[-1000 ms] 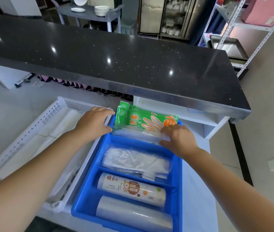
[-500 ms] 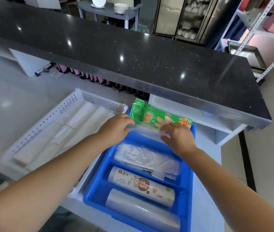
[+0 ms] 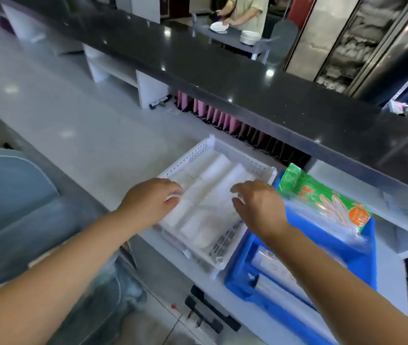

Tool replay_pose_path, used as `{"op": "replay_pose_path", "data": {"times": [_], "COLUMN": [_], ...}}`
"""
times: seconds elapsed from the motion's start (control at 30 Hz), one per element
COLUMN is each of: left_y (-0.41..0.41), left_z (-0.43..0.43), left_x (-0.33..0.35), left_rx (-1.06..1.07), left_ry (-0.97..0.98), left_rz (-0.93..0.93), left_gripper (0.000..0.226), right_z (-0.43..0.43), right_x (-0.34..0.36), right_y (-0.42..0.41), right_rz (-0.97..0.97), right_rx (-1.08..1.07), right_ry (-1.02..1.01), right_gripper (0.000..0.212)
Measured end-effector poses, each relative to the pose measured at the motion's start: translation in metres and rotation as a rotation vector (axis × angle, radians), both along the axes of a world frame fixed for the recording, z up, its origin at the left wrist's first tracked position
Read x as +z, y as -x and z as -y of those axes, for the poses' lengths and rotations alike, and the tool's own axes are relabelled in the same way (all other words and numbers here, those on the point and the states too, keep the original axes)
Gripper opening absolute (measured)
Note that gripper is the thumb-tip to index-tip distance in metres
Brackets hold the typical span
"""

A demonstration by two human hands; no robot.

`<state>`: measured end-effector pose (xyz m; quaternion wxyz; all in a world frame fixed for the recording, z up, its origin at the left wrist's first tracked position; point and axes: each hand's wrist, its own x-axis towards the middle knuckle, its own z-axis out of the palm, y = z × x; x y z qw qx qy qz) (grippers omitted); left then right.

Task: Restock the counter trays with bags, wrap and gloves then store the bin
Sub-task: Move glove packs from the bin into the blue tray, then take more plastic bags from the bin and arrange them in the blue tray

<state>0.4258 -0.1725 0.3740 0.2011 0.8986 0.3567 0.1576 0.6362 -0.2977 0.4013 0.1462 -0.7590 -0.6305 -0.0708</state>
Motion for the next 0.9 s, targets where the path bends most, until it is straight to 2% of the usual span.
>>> {"op": "replay_pose_path", "data": {"times": [0.23, 0.3, 0.47, 0.67, 0.9], "left_y": [0.227, 0.290, 0.406, 0.459, 0.468], "left_z": [-0.036, -0.043, -0.038, -0.031, -0.026], "left_x": [-0.028, -0.045, -0.087, -0.143, -0.220], "left_rx": [0.304, 0.407, 0.558, 0.699, 0.810], "left_ry": [0.072, 0.134, 0.281, 0.428, 0.623], "left_rz": [-0.028, -0.049, -0.116, -0.159, -0.133], "left_gripper": [0.019, 0.019, 0.013, 0.017, 0.019], "right_z": [-0.079, -0.097, -0.131, -0.155, -0.202], "right_x": [-0.025, -0.042, -0.096, -0.157, -0.252], "right_y": [0.198, 0.251, 0.344, 0.379, 0.389], "right_rz": [0.050, 0.040, -0.049, -0.066, -0.223], "right_rx": [0.239, 0.298, 0.402, 0.386, 0.270], "right_ry": [0.014, 0.083, 0.281, 0.485, 0.771], "right_gripper": [0.012, 0.009, 0.020, 0.021, 0.019]}}
